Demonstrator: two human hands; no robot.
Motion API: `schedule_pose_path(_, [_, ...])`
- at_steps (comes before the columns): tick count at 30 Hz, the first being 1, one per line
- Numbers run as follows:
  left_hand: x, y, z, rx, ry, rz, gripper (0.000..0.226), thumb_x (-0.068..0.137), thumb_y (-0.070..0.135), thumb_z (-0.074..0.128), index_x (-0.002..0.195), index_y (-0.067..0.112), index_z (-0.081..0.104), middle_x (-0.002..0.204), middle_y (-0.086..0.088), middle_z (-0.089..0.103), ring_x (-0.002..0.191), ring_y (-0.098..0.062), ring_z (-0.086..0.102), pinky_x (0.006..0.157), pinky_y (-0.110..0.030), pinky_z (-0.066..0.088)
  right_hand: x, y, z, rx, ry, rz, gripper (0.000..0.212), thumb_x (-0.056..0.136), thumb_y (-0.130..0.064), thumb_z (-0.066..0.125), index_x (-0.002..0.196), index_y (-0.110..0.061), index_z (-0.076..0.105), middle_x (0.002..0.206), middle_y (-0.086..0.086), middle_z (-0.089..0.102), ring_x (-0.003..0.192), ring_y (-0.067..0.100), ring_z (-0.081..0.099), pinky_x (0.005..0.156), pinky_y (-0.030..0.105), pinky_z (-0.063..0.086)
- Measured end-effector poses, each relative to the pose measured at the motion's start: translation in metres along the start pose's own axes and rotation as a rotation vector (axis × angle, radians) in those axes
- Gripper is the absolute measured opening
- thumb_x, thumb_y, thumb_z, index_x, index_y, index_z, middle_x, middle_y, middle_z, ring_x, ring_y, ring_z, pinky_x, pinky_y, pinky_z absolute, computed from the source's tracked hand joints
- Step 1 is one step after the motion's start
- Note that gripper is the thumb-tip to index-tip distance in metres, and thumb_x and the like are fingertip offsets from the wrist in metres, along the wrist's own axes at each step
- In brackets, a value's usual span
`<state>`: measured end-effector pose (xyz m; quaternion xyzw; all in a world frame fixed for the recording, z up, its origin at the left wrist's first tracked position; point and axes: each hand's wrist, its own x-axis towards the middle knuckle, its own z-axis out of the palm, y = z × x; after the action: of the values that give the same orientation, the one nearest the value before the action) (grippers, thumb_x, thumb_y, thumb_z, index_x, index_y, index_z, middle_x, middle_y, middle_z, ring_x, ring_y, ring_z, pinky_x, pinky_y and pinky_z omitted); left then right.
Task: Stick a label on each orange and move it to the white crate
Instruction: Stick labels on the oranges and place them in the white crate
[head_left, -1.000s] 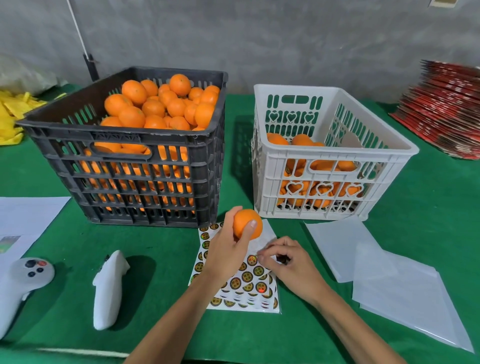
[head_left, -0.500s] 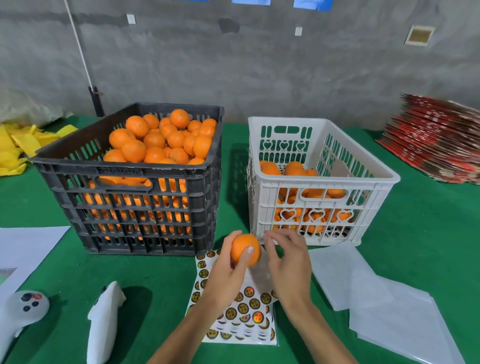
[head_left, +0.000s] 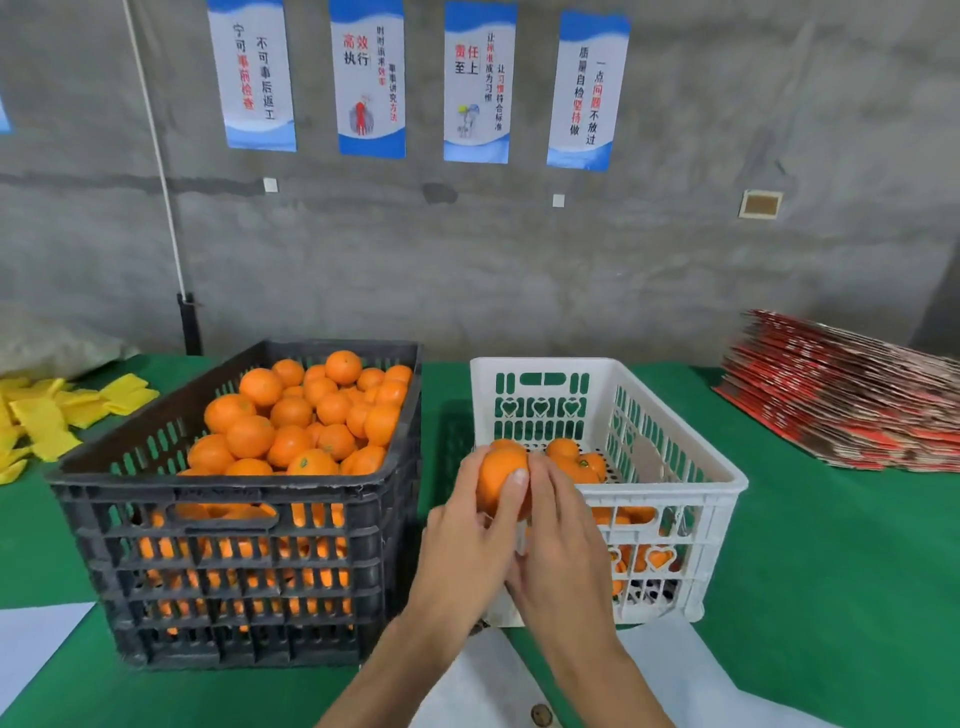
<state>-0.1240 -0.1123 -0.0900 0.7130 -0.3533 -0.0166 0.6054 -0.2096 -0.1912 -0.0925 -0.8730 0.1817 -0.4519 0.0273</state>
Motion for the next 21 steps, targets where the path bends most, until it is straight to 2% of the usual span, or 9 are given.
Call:
schedule_pose_path(3, [0.028, 0.021, 0.005, 0.079, -0.074, 0.043, 0.054, 0.091, 0.083, 0.041, 0.141, 0.065, 0.036, 0.113, 0.016, 0.070, 0.097, -0.003, 0.071, 0.082, -0.015, 0.056, 0.032, 0.018, -0.006, 0.031, 0.061, 0.034, 0.065, 0.085, -0.032, 0.080, 0.138, -0.003, 0.054, 0.132, 0.014, 0.062, 0.114, 0.030, 0.064, 0.094, 0.038, 0.054])
schedule_pose_path(6, [0.053, 0.035, 0.004, 0.155, -0.160, 0.081, 0.049, 0.101, 0.066, 0.045, 0.147, 0.050, 0.042, 0.122, 0.009, 0.071, 0.105, -0.006, 0.070, 0.095, -0.031, 0.057, 0.052, 0.037, -0.006, -0.003, 0.103, 0.064, 0.052, 0.095, -0.043, 0.065, 0.131, -0.007, 0.056, 0.121, 0.011, 0.064, 0.102, 0.026, 0.063, 0.086, 0.036, 0.053])
schedule_pose_path(9, [0.064, 0.042, -0.009, 0.255, -0.111, 0.127, 0.047, 0.102, 0.060, 0.049, 0.143, 0.036, 0.052, 0.100, 0.015, 0.072, 0.089, -0.003, 0.069, 0.085, -0.029, 0.057, 0.058, 0.053, 0.000, -0.078, 0.030, 0.111, 0.052, 0.091, -0.047, 0.069, 0.124, -0.009, 0.057, 0.116, 0.010, 0.061, 0.097, 0.027, 0.060, 0.080, 0.039, 0.054])
schedule_pose_path(12, [0.071, 0.038, -0.036, 0.283, -0.006, 0.155, 0.032, 0.102, 0.051, 0.056, 0.125, 0.030, 0.064, 0.098, 0.020, 0.069, 0.084, 0.002, 0.065, 0.073, -0.018, 0.053, 0.059, 0.064, 0.009, -0.126, -0.059, 0.158, 0.053, 0.094, -0.054, 0.059, 0.122, -0.009, 0.060, 0.117, 0.010, 0.064, 0.105, 0.027, 0.059, 0.091, 0.042, 0.051])
schedule_pose_path(13, [0.074, 0.036, -0.047, 0.304, 0.030, 0.164, 0.026, 0.101, 0.048, 0.058, 0.119, 0.031, 0.066, 0.097, 0.023, 0.068, 0.084, 0.002, 0.064, 0.071, -0.018, 0.053, 0.061, 0.062, 0.012, -0.120, -0.065, 0.144, 0.052, 0.096, -0.053, 0.057, 0.123, -0.008, 0.061, 0.121, 0.010, 0.065, 0.110, 0.028, 0.059, 0.098, 0.042, 0.049])
schedule_pose_path(15, [0.083, 0.030, -0.074, 0.382, 0.079, 0.160, 0.016, 0.102, 0.044, 0.059, 0.108, 0.032, 0.068, 0.096, 0.023, 0.069, 0.084, -0.003, 0.064, 0.073, -0.029, 0.054, 0.068, 0.047, 0.020, -0.060, -0.067, 0.103, 0.053, 0.098, -0.050, 0.056, 0.130, -0.008, 0.062, 0.132, 0.009, 0.064, 0.122, 0.026, 0.058, 0.108, 0.040, 0.045])
schedule_pose_path(18, [0.102, 0.008, -0.117, 0.626, 0.061, 0.039, 0.015, 0.103, 0.036, 0.057, 0.103, 0.027, 0.069, 0.102, 0.009, 0.074, 0.097, -0.019, 0.068, 0.080, -0.038, 0.055, 0.082, 0.006, 0.032, 0.092, -0.075, 0.025, 0.051, 0.100, -0.048, 0.054, 0.136, -0.013, 0.061, 0.137, 0.003, 0.062, 0.127, 0.019, 0.056, 0.110, 0.033, 0.041])
schedule_pose_path(21, [0.127, -0.016, -0.157, 0.831, -0.088, -0.239, 0.024, 0.102, 0.033, 0.058, 0.123, 0.025, 0.065, 0.123, -0.006, 0.071, 0.117, -0.026, 0.064, 0.091, -0.035, 0.052, 0.095, -0.034, 0.046, 0.227, -0.096, -0.044, 0.052, 0.101, -0.050, 0.052, 0.139, -0.016, 0.059, 0.138, -0.001, 0.061, 0.129, 0.015, 0.054, 0.109, 0.029, 0.041])
